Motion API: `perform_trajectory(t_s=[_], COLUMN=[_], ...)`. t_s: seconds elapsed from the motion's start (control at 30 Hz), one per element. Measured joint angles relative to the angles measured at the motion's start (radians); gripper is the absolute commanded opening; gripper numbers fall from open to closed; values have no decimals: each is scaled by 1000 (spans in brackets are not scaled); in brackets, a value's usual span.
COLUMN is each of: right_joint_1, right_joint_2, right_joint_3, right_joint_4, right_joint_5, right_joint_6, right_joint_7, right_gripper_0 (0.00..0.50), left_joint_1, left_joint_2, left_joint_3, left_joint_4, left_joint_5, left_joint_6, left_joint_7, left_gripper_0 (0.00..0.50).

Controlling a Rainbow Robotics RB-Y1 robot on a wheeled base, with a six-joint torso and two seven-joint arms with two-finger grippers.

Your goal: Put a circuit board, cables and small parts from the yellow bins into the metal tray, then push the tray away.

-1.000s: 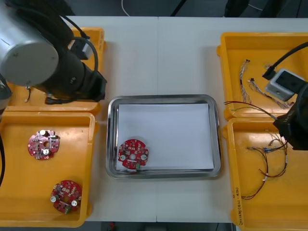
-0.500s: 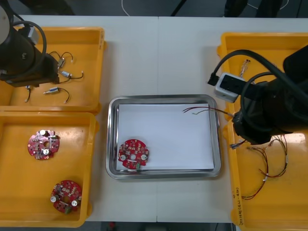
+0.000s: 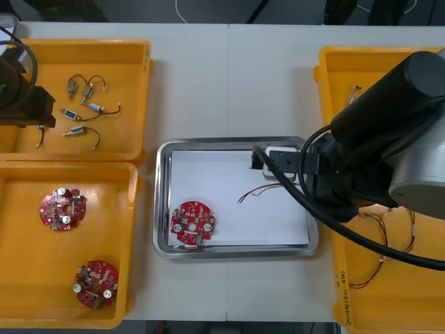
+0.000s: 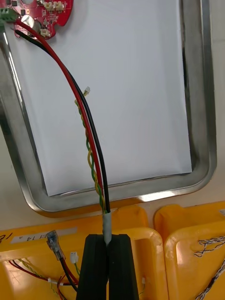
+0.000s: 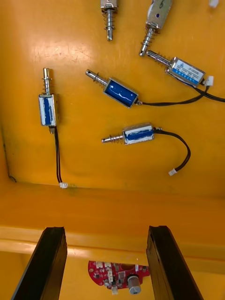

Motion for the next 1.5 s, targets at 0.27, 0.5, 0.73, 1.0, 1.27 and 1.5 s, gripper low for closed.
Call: perform_trajectory(t_s=[0.27, 0.5, 0.73, 1.0, 1.27, 1.5], right_joint_1=[-7, -8, -8, -9, -9, -9], right_joint_2=[71, 92, 92, 99, 102, 103], right_joint_3=[54, 107, 203, 247, 286, 295], right_joint_4=[77, 148, 217, 314, 395, 428], right_joint_5=[16, 55, 137, 148, 177, 177], right_joint_6=[0, 0, -85, -200, -280, -283], right_joint_7=[109, 109, 112, 118, 120, 121], right_gripper_0=[0, 0, 0, 0, 0, 314], left_joint_1=[-27, -43, -56, -74, -110, -117], left_joint_2=[0, 0, 0, 0, 0, 0], left_joint_3=[3, 3, 3, 3, 2, -15], left_joint_4=[98, 156, 248, 352, 471, 533], left_joint_5=[-13, -27, -41, -64, -74, -74], left_joint_6=[-80, -147, -238, -332, -430, -520], left_joint_7=[0, 0, -1, -108, -146, -146], left_gripper_0=[500, 500, 500, 500, 500, 500])
